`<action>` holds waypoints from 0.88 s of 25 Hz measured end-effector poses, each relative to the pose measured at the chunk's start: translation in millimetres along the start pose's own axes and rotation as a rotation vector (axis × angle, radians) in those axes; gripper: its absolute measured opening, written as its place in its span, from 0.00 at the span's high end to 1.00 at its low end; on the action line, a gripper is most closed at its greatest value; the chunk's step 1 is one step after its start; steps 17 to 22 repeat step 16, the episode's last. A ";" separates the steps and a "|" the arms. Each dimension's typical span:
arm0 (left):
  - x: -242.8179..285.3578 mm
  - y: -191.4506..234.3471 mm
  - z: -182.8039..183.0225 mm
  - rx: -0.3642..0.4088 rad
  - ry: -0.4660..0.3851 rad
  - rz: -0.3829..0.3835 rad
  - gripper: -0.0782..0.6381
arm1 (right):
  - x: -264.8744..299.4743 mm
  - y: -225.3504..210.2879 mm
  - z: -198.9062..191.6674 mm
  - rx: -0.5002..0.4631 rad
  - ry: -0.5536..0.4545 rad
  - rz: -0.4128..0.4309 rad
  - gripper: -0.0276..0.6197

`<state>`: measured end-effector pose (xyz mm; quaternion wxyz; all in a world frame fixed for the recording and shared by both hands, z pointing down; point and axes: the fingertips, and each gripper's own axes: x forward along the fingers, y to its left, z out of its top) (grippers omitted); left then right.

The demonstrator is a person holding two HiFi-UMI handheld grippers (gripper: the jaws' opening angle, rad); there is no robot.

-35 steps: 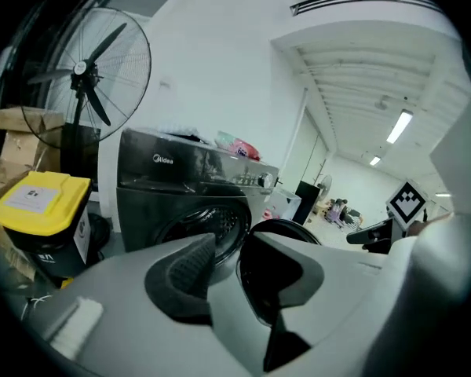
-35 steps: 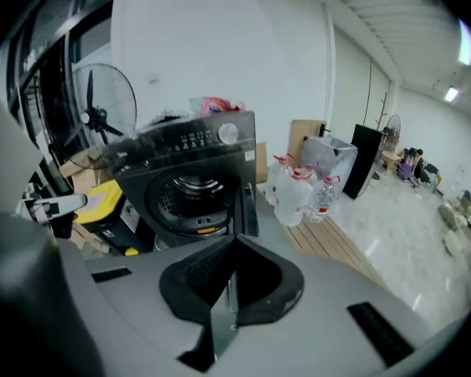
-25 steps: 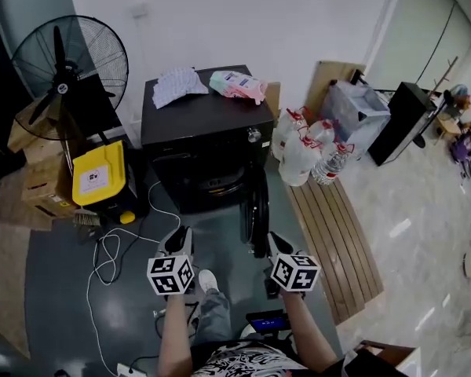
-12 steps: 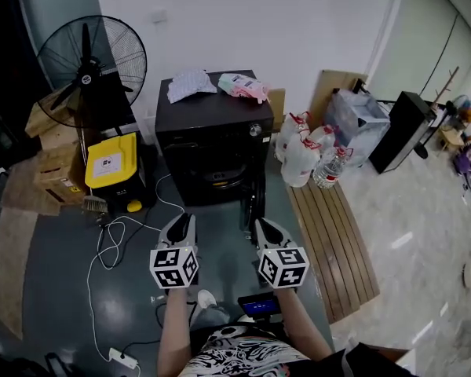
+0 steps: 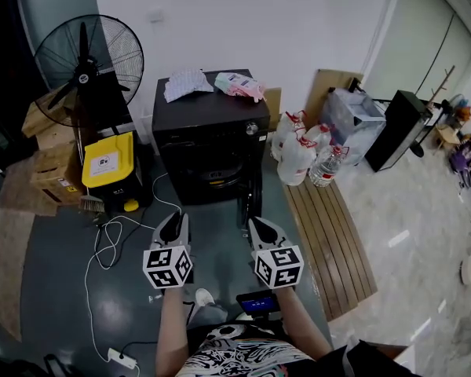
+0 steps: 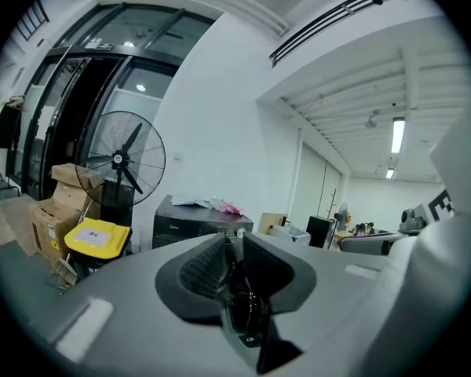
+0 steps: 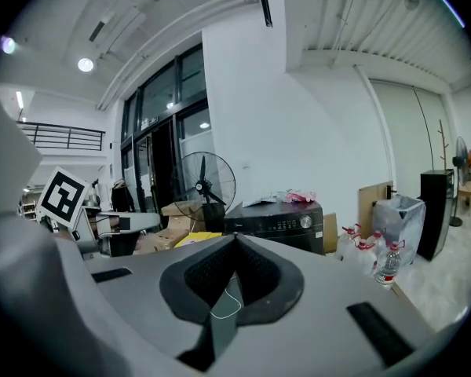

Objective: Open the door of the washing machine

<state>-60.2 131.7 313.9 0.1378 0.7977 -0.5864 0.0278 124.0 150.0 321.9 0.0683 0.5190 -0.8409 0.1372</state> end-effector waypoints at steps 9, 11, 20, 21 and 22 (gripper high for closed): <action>2.6 3.0 -4.9 0.029 0.016 0.003 0.78 | 3.8 -2.9 -4.4 0.020 0.004 0.014 0.96; 2.4 4.6 -6.3 0.030 0.016 0.007 0.78 | 4.8 -3.6 -6.7 0.020 0.009 0.013 0.96; 6.5 8.3 -11.0 0.020 0.021 0.015 0.78 | 8.9 -9.4 -12.7 0.016 0.024 0.010 0.96; 6.5 8.3 -11.0 0.020 0.021 0.015 0.78 | 8.9 -9.4 -12.7 0.016 0.024 0.010 0.96; 6.5 8.3 -11.0 0.020 0.021 0.015 0.78 | 8.9 -9.4 -12.7 0.016 0.024 0.010 0.96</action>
